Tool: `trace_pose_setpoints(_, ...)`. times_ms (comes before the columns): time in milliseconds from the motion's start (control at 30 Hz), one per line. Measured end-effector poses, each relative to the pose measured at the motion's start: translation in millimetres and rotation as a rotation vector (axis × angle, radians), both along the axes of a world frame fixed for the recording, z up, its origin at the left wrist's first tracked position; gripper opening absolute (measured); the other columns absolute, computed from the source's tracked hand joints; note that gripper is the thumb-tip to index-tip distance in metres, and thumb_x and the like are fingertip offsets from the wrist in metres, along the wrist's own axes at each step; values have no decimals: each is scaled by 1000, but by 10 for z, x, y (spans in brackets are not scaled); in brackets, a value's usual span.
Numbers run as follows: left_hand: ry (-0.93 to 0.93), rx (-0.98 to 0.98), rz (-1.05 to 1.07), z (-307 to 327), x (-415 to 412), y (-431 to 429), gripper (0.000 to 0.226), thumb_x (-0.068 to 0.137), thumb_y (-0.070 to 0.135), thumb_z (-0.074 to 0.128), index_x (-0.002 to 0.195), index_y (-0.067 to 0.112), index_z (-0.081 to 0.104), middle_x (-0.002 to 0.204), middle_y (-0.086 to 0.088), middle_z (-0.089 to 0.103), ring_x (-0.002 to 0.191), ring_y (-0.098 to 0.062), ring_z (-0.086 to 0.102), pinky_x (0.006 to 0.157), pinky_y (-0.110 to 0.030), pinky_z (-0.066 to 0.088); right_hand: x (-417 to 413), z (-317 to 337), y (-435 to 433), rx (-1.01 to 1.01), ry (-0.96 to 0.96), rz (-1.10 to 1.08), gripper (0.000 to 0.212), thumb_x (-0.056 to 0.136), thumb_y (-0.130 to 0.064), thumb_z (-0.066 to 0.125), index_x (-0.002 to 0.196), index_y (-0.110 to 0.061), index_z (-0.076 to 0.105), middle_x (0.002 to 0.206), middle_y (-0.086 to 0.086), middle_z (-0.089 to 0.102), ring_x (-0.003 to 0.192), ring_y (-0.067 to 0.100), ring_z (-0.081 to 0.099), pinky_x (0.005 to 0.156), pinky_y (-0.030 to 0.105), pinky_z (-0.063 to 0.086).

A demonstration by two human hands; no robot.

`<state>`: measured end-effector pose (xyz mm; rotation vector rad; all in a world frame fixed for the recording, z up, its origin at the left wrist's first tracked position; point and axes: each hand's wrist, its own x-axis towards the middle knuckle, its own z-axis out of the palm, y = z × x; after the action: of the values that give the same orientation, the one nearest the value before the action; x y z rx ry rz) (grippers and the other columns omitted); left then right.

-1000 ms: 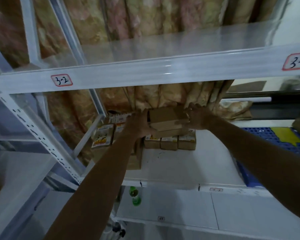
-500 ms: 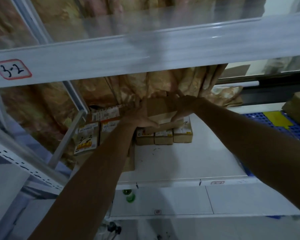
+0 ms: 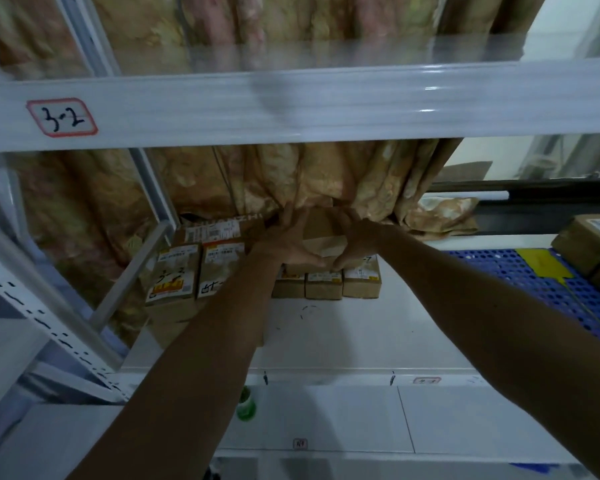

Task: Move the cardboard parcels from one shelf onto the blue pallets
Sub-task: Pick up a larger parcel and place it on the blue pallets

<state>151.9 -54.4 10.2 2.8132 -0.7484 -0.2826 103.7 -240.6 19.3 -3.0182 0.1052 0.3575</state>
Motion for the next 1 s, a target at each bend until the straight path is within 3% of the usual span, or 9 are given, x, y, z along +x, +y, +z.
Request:
trace_pose_setpoints(200, -59, 55, -45, -95, 0, 14, 134, 67, 64, 83, 160, 33, -7, 164, 1, -28, 153, -40, 6, 118, -54, 25, -69, -21, 30, -7, -60, 40, 132, 61, -53, 86, 157, -31, -3, 162, -2, 4, 135, 35, 39, 95, 45, 43)
trace_pose_setpoints(333, -135, 24, -55, -134, 39, 41, 132, 62, 62, 87, 160, 32, 4, 167, 0, -14, 151, -40, 15, 117, -53, 32, -84, -2, 8, -22, -40, 26, 128, 61, -55, 85, 157, -33, 2, 161, 3, 8, 135, 37, 38, 97, 49, 42)
trace_pose_setpoints(467, -141, 36, -65, -131, 70, 75, 129, 60, 63, 87, 160, 31, 10, 168, -2, -6, 150, -39, 18, 116, -52, 32, -72, 6, -1, -34, -11, 21, 130, 62, -54, 85, 157, -32, 0, 158, 7, 14, 130, 38, 44, 86, 43, 43)
trace_pose_setpoints(700, -81, 76, -28, -232, 74, 55, 141, 60, 66, 86, 160, 22, -3, 166, -11, -13, 148, -43, 22, 113, -52, 33, -102, -23, 46, -164, -23, 11, 137, 61, -54, 87, 157, -26, -6, 161, 9, 3, 128, 42, 44, 90, 49, 44)
trace_pose_setpoints(1000, -95, 113, -77, -185, 112, 39, 142, 61, 62, 87, 160, 26, -8, 166, -8, -16, 150, -41, 15, 114, -51, 31, -105, -36, 76, -124, -35, 21, 135, 65, -58, 82, 157, -26, -11, 163, 9, -6, 136, 43, 35, 102, 52, 38)
